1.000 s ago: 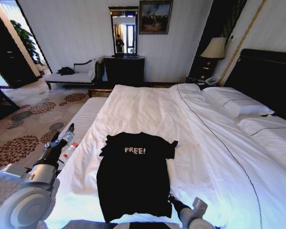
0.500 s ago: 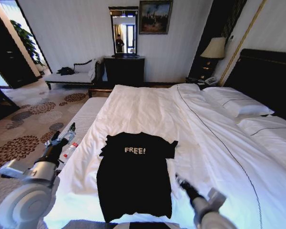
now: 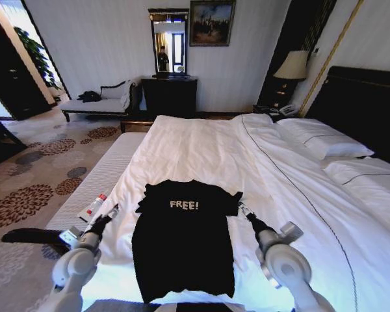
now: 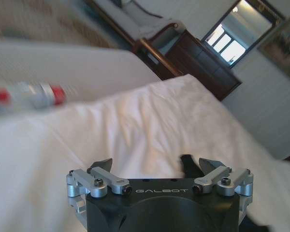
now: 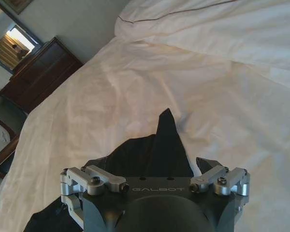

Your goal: Fold the clothes on the bed.

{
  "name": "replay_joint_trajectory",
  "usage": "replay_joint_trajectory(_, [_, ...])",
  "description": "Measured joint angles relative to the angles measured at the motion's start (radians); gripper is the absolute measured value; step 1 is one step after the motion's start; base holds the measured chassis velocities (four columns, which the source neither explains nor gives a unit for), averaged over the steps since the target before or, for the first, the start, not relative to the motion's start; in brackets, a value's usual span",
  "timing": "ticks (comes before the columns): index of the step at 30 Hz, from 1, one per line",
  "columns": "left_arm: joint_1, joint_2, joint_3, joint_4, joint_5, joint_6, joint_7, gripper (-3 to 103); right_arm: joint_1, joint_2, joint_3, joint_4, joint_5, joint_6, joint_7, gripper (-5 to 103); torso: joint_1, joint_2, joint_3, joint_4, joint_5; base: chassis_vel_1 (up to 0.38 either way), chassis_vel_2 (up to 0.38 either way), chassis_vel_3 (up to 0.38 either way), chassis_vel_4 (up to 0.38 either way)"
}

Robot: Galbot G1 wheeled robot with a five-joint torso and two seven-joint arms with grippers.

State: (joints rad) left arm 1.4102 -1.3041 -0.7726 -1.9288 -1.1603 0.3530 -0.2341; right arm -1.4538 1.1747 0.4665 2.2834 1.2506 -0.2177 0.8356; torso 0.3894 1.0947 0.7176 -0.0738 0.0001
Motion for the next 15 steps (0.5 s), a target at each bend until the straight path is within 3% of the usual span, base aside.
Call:
replay_joint_trajectory(7, [-0.108, -0.022, 0.031, 0.155, -0.104, 0.015, 0.014, 100, 0.021, 0.003, -0.009, -0.040, 0.008, 0.006, -0.006, 100, 0.000, 0.000, 0.000, 0.0004, -0.0001, 0.000, 0.000, 0.000, 0.000])
replay_joint_trajectory(15, [-0.206, -0.030, 0.089, 0.222, -0.093, 0.033, 0.007, 100, 0.045, 0.004, -0.023, -0.091, 0.014, 0.011, -0.012, 100, 0.000, 0.000, 0.000, 0.0003, 0.0001, 0.000, 0.000, 0.000, 0.000])
